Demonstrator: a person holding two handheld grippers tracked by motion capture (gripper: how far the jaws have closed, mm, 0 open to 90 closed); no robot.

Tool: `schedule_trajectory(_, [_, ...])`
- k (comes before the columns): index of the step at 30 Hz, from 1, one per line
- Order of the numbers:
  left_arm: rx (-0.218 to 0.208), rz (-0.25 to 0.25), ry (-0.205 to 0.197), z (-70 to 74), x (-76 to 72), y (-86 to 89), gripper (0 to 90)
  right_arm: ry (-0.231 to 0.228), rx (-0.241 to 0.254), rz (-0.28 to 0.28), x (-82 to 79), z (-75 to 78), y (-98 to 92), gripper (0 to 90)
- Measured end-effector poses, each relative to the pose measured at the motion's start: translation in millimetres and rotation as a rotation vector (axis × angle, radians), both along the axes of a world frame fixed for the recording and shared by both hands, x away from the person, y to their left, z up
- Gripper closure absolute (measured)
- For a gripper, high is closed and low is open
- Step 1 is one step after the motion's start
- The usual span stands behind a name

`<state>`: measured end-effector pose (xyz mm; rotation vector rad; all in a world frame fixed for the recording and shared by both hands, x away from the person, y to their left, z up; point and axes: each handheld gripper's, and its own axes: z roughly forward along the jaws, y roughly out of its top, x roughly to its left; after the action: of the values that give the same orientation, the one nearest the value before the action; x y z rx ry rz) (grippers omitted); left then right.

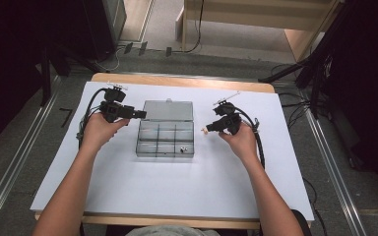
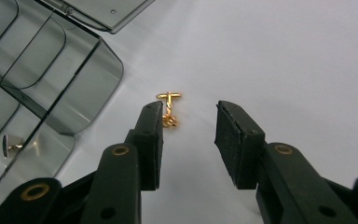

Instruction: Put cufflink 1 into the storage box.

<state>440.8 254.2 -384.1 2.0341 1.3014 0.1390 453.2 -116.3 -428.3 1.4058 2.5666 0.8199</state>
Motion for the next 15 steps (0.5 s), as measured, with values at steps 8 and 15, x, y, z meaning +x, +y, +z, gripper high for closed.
schedule_trajectory(8, [-0.005, -0.007, 0.000, 0.8, 2.4, -1.9, 34.8, -0.013, -0.012, -0.032, -7.7, 5.8, -23.3, 64.2])
schedule_trajectory(15, [-0.008, -0.016, -0.002, 1.4, 6.3, -4.7, 34.7, 0.002, -0.016, -0.071, -9.6, 1.4, -36.8, 63.6])
